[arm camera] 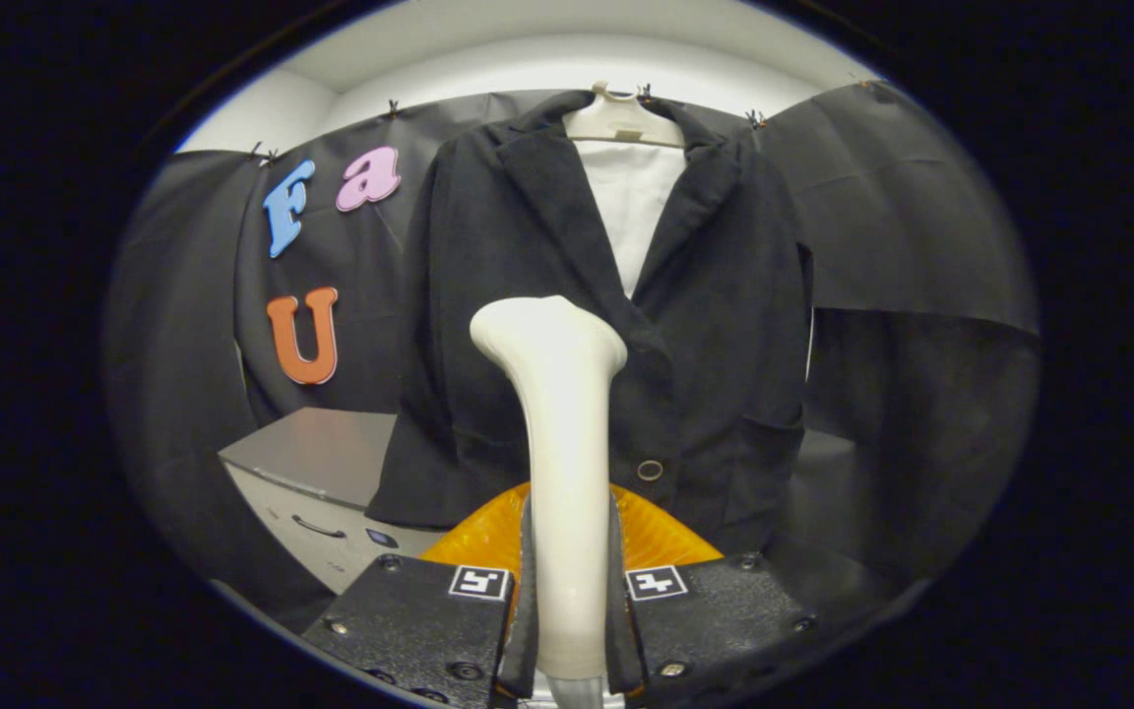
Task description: Iron the clothes twice with a garment steamer, once on the left side and once on the right side.
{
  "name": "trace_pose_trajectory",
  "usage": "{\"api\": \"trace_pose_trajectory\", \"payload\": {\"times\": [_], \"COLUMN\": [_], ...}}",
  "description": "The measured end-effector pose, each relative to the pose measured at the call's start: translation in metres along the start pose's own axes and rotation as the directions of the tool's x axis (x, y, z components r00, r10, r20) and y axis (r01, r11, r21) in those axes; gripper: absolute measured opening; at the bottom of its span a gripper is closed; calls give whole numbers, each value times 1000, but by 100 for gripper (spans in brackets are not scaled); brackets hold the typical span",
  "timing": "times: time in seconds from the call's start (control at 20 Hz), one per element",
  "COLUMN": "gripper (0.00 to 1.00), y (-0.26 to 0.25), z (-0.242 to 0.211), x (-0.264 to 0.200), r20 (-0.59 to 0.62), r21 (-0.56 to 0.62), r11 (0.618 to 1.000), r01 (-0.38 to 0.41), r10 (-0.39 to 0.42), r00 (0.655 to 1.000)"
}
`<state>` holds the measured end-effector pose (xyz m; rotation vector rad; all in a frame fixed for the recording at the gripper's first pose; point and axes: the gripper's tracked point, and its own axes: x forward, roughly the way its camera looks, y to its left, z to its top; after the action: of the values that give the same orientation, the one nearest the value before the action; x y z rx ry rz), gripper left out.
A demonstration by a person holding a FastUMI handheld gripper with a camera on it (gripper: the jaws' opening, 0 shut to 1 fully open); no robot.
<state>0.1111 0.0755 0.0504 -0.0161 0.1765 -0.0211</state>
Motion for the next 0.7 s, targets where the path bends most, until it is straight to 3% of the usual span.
{"api": "trace_pose_trajectory", "payload": {"times": [0.7], "gripper": [30], "y": [-43], "z": [-112], "x": [-3], "r20": [-163], "r21": [-9], "r11": [1000], "r01": [14], "r10": [-15], "r00": [987]}}
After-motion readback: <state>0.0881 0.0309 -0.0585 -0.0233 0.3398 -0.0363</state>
